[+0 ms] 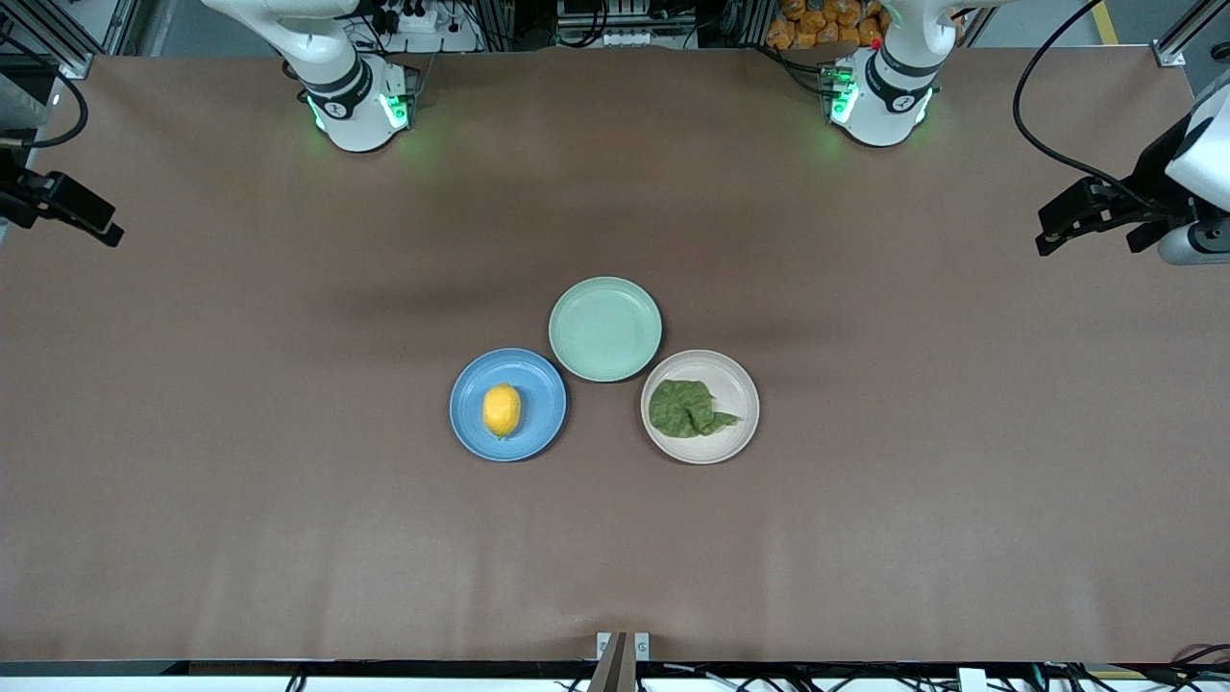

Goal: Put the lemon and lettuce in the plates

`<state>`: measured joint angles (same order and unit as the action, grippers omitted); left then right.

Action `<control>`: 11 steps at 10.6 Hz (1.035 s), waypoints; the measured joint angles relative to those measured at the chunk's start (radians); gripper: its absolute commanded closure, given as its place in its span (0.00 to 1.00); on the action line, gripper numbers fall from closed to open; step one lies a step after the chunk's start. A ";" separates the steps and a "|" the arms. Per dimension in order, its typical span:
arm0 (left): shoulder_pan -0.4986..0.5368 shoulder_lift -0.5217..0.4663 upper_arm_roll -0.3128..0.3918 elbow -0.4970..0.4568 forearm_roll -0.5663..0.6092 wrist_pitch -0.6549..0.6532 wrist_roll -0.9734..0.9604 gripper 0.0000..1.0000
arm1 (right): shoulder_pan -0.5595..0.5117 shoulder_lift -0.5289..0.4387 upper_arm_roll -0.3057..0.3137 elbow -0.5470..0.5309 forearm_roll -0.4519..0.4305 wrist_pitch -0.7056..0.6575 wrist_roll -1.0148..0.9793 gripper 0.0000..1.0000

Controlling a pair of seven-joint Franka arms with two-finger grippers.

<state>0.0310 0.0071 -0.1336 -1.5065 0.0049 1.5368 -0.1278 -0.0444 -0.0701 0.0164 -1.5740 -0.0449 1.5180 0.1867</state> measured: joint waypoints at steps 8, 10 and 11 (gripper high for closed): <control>0.000 0.000 0.000 0.001 0.000 -0.002 0.002 0.00 | 0.021 0.006 0.000 0.009 0.067 -0.120 0.002 0.00; 0.000 0.000 0.000 0.001 0.000 -0.002 0.002 0.00 | 0.021 0.008 0.000 0.014 0.070 -0.128 0.002 0.00; 0.000 0.000 0.000 0.001 0.000 -0.002 0.002 0.00 | 0.021 0.008 0.000 0.017 0.071 -0.129 0.002 0.00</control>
<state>0.0311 0.0070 -0.1334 -1.5060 0.0049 1.5349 -0.1259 -0.0231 -0.0625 0.0159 -1.5567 0.0257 1.3889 0.1883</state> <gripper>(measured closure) 0.000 0.000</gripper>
